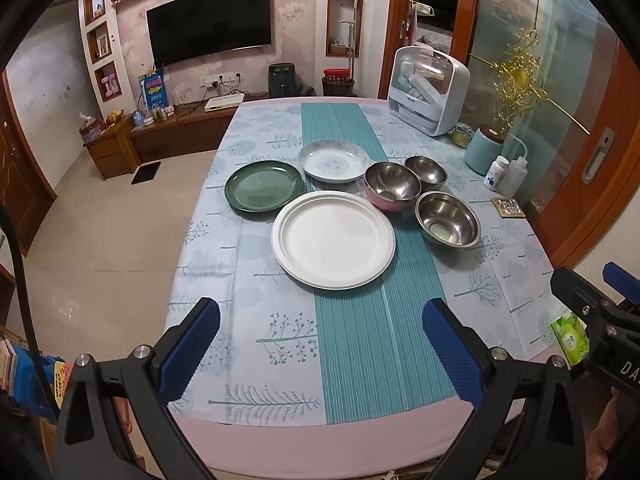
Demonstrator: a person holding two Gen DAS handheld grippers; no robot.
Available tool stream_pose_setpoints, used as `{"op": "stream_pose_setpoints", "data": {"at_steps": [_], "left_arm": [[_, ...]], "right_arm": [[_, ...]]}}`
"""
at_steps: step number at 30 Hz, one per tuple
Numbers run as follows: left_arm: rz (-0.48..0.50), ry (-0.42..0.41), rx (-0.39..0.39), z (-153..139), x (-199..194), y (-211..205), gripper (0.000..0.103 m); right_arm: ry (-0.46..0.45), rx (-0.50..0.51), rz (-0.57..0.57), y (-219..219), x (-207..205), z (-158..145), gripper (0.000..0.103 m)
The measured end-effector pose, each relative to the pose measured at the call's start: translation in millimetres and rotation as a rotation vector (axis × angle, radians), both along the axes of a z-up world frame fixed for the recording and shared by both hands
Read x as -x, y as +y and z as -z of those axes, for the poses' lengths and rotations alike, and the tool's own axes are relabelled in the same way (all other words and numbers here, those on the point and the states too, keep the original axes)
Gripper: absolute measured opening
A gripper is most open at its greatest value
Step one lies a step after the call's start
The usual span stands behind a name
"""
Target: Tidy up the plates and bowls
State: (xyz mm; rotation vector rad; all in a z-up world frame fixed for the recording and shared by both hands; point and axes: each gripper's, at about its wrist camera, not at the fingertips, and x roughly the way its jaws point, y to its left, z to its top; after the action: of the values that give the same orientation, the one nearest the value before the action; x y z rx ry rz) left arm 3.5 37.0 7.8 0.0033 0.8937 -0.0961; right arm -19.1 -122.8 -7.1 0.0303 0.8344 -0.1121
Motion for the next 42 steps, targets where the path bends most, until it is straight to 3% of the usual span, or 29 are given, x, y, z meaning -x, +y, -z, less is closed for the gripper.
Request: {"op": "stream_pose_setpoints", "data": {"at_steps": [12,21,26,35,42], "left_arm": [[-0.011,-0.023,0.022,-9,1,12,0.101],[-0.042,-0.003,0.106,-8,-9,26,0.101],[-0.067,-0.039,0.096,-7,-15,29,0.101],[-0.116,-0.011,0.075,6,-52,31,0.101],[-0.151,0.018,0.032,32,-101,32,0.101]], "right_arm": [[-0.05,0.013,-0.009,8,3,-13,0.103],[-0.076,0.019,0.003,5,9,-21,0.103],[-0.074,0.028,0.004,1,5,-21,0.103],[-0.026,0.01,-0.022,-8,-35,-5,0.103],[0.052,-0.039,-0.05,-16,-89,26,0.103]]}}
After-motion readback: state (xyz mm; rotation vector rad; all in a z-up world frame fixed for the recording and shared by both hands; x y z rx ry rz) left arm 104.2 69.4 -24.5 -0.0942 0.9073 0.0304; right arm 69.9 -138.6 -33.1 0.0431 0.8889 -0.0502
